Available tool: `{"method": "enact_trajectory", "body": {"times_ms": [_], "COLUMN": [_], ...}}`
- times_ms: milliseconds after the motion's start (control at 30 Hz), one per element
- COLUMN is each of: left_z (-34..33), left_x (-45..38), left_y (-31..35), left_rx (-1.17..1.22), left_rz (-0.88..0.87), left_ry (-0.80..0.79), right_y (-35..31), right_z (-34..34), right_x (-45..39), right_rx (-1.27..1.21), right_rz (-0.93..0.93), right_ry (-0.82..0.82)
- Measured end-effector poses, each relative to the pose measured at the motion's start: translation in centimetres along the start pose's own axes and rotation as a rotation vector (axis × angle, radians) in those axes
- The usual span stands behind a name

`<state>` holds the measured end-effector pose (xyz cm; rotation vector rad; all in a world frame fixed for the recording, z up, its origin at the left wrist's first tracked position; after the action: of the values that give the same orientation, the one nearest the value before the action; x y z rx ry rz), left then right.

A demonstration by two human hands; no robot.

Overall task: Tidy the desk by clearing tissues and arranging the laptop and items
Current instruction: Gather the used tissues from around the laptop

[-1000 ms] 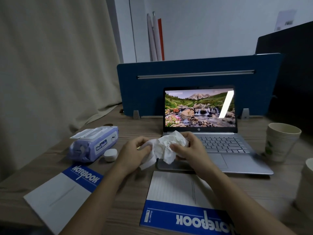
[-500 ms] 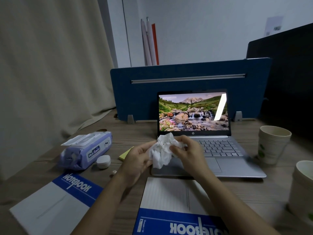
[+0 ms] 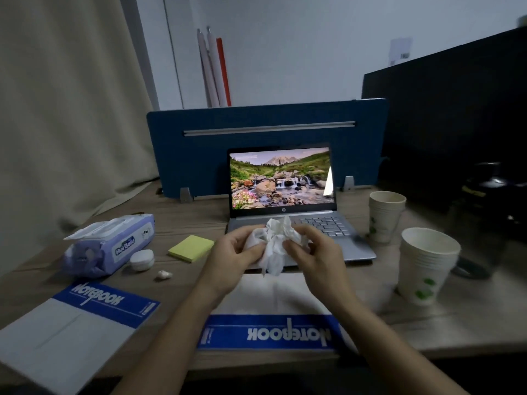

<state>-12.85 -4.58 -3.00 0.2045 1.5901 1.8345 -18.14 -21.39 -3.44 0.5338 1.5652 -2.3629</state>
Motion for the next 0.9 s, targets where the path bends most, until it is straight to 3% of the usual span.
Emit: {"method": "enact_trajectory", "body": {"times_ms": [267, 567, 767, 900], "left_z": [-10.9, -28.5, -40.4, -45.1], "left_x": [2.7, 2.7, 3.8, 5.2], "left_y": [3.5, 5.3, 0.1, -6.0], "left_rx": [-0.068, 0.004, 0.062, 0.04], "left_rz": [-0.072, -0.137, -0.009, 0.107], "left_ry": [-0.184, -0.406, -0.56, -0.632], "right_y": [-2.4, -1.5, 5.0, 10.9], "right_z": [7.8, 19.8, 25.0, 25.0], "right_x": [11.7, 24.9, 34.1, 39.0], "right_rx": [0.1, 0.215, 0.274, 0.25], "right_rz": [-0.027, -0.114, -0.328, -0.476], "right_ry": [0.13, 0.381, 0.507, 0.498]}}
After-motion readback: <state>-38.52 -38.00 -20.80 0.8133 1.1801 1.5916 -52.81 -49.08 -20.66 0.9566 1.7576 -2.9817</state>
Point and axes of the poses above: each hand's wrist, its own x-axis away from the middle knuckle, its own z-axis out of the back of the hand, y = z × x, the point moved 4 cm from there along -x, towards the middle knuckle, and after that the axes turned 14 degrees about -y, right-handed, at the moved point
